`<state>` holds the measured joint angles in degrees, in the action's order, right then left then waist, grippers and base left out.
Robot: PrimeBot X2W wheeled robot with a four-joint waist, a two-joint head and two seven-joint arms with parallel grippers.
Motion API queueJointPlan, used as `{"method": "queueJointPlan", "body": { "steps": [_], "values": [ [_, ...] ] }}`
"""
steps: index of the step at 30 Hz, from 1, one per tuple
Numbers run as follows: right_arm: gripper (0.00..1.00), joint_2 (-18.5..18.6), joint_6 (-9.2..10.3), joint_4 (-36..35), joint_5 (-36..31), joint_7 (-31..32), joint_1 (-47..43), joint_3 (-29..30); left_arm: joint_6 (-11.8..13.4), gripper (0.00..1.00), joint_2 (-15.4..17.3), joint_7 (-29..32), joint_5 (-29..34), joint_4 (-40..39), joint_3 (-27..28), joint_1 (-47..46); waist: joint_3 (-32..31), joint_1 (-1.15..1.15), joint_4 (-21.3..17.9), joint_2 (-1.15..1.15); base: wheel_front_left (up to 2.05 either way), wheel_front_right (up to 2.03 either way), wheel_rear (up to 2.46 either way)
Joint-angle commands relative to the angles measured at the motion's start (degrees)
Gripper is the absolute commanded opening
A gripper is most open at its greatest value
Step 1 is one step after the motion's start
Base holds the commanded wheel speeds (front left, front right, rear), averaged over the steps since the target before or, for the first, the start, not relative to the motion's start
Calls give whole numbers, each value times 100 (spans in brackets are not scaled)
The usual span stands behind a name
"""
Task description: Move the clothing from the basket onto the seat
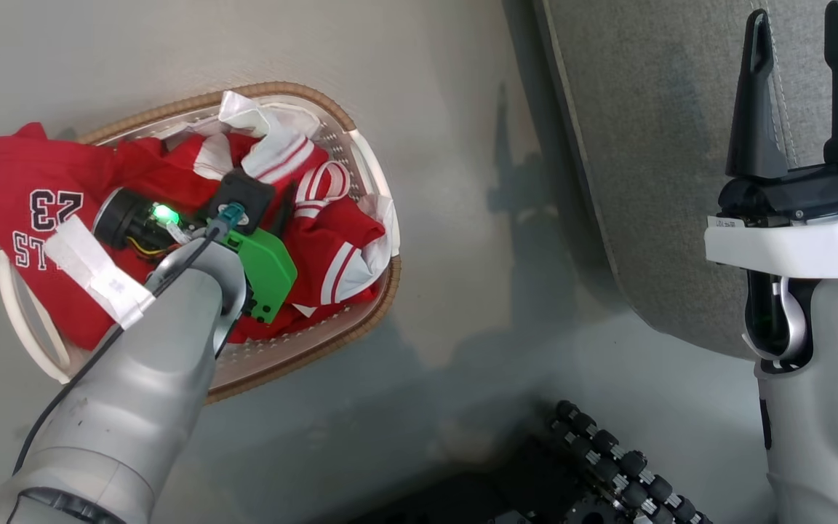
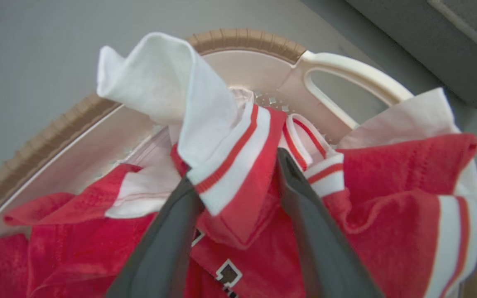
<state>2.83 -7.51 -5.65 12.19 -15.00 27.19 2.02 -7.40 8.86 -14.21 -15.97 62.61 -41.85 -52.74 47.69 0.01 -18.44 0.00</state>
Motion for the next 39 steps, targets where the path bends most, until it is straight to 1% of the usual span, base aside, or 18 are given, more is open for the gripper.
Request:
{"method": "queueJointPlan", "body": {
  "steps": [1,7,11,18,22,28,32,35,39],
  "values": [
    [100,11,4,-8,31,-28,28,6,-9,0,-12,-50,-56,10,49,-129,17,-1,-11,0,0,0,0],
    [100,14,4,131,-69,-28,-63,57,-4,0,-115,-106,-112,-93,65,-43,-228,-1,193,0,0,0,0],
    [100,15,4,259,-204,-28,-147,75,-5,0,-152,-99,-152,-513,136,123,-553,-1,411,0,0,0,0],
    [100,18,5,571,-568,-28,-531,153,-7,0,-122,-96,19,-1470,50,537,-1462,-1,963,0,0,0,0],
    [100,19,5,788,-738,-28,-877,214,-9,0,-89,-95,-40,-1915,-29,708,-2127,-1,1293,0,0,0,0],
    [100,19,5,1081,-886,-28,-1480,164,-10,0,47,-97,-322,-2320,-227,788,-3251,-1,1666,0,0,0,0],
    [100,20,5,1238,-912,-28,-1885,99,-11,0,147,-24,-716,-2477,-458,699,-3999,-1,1830,0,0,0,0],
    [100,18,5,1320,-905,-28,-2146,32,-11,0,281,149,-987,-2630,-635,505,-4478,-1,1901,0,0,0,0],
    [100,18,5,1364,-850,-28,-2327,-141,-10,0,439,515,-1390,-2891,-751,186,-4842,-1,1909,0,0,0,0]
  ]
}}
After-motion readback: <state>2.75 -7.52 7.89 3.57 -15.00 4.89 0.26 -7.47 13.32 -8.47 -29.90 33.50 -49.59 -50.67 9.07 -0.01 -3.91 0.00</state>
